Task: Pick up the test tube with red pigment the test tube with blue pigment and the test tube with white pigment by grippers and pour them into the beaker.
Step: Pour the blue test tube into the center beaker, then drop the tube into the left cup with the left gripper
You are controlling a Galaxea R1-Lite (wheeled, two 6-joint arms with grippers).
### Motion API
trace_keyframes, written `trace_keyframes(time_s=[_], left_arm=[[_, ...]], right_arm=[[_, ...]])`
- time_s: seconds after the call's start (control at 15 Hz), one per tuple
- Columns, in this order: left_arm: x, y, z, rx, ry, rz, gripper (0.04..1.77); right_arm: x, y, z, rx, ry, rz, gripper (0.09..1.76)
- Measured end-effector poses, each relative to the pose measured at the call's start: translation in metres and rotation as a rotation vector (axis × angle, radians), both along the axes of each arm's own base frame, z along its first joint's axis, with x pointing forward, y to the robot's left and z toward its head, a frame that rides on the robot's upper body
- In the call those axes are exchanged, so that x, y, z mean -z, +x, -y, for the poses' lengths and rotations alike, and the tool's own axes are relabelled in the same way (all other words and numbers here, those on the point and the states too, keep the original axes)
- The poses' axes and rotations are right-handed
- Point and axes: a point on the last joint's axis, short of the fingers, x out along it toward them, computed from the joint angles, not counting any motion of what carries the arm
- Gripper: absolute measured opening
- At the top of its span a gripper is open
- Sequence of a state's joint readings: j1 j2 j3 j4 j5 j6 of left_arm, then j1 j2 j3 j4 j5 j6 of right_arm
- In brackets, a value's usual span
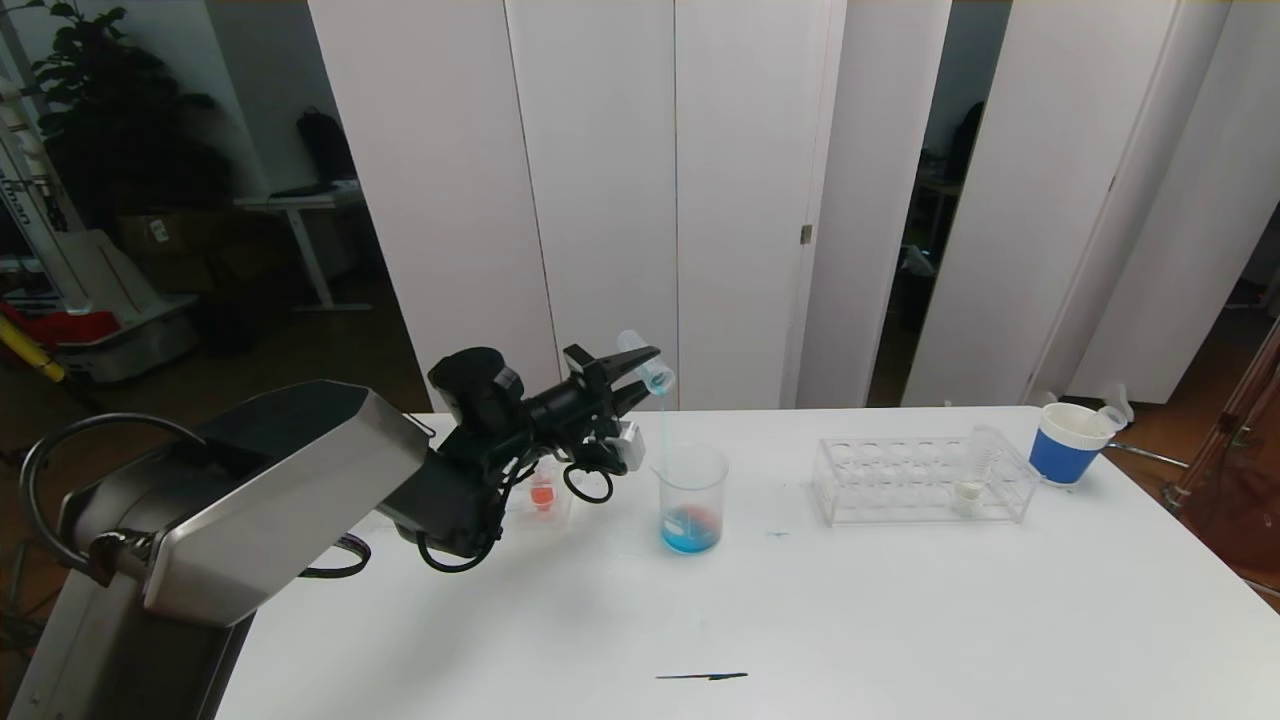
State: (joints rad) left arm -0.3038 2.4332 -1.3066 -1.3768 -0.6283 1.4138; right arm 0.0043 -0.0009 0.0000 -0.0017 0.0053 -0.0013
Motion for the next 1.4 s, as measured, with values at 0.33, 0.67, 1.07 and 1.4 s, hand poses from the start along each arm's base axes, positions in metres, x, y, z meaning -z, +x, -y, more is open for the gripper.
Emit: trace_keyframes(time_s=[0.33,0.67,1.07,1.4], left_arm=[[0.000,0.000,0.000,0.000,0.000,0.003,0.57],[0.000,0.000,-0.001,-0.002,-0.007,-0.010,0.57],[-0.004,-0.003,-0.004,0.007,-0.100,-0.155,0.57],[-0.015,-0.006,-0.006,0.030,-0.197,-0.396,0.57]], right_arm=[[0.000,0.000,0.000,0.000,0.000,0.000,1.75],[0.000,0.000,0.000,0.000,0.000,0.000,1.75],[0.000,0.000,0.000,0.000,0.000,0.000,1.75],[0.000,0.000,0.000,0.000,0.000,0.000,1.75]])
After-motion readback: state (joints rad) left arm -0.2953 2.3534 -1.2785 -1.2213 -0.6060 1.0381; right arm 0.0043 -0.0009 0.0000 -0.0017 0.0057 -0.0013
